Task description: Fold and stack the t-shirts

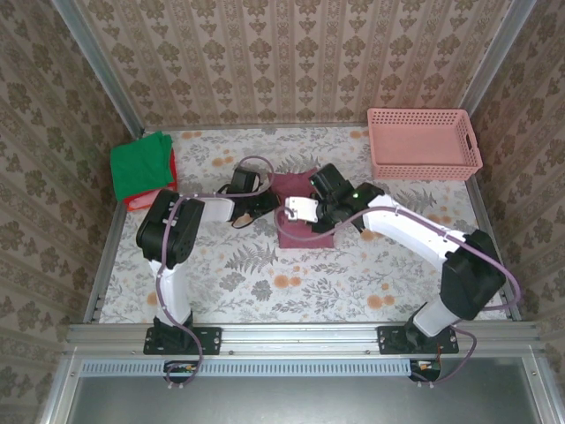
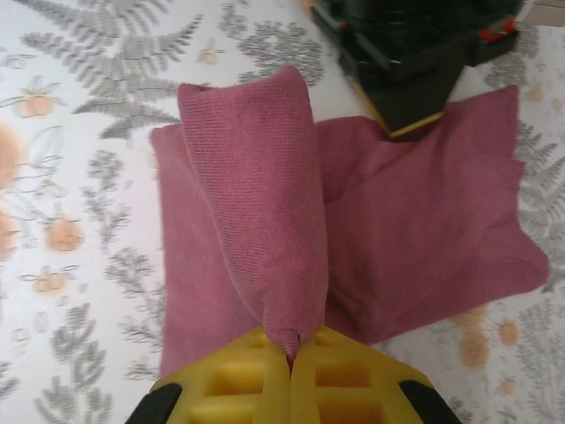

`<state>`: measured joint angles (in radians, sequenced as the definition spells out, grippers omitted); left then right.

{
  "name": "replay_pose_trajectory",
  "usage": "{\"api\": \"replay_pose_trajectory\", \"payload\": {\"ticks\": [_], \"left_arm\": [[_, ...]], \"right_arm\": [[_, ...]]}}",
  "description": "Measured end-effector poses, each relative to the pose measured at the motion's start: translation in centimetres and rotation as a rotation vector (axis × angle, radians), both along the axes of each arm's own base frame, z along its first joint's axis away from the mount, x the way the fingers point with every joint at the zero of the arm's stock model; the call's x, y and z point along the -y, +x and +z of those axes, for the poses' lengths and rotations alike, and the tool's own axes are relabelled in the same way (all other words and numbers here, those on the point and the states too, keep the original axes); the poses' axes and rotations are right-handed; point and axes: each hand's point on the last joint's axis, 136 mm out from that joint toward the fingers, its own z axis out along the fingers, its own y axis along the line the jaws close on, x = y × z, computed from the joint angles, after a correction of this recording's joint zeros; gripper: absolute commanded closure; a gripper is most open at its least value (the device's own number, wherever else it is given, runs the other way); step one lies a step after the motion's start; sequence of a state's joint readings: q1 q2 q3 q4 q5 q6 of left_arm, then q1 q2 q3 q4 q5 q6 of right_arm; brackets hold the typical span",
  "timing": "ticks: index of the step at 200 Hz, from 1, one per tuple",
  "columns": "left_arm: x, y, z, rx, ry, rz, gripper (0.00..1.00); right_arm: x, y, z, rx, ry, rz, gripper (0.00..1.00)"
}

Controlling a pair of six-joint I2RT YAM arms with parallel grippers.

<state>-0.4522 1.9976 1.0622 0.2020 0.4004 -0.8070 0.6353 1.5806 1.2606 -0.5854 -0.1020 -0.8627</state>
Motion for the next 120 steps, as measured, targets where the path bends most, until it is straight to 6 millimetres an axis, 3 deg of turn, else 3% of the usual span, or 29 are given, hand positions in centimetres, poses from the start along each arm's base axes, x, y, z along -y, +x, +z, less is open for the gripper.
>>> {"api": "replay_pose_trajectory", "payload": {"ticks": [57,120], "left_arm": [[0.0,0.0,-0.1,-0.037,-0.043,-0.075,1.00],[0.0,-0.1,-0.1,-0.047,-0.077,-0.129,1.00]], "right_arm": [[-0.7,5.6,0.1,0.008,-0.002,0.012,1.00],[-1.1,9.3,-0.5,0.009,-0.004,0.002,1.00]]}}
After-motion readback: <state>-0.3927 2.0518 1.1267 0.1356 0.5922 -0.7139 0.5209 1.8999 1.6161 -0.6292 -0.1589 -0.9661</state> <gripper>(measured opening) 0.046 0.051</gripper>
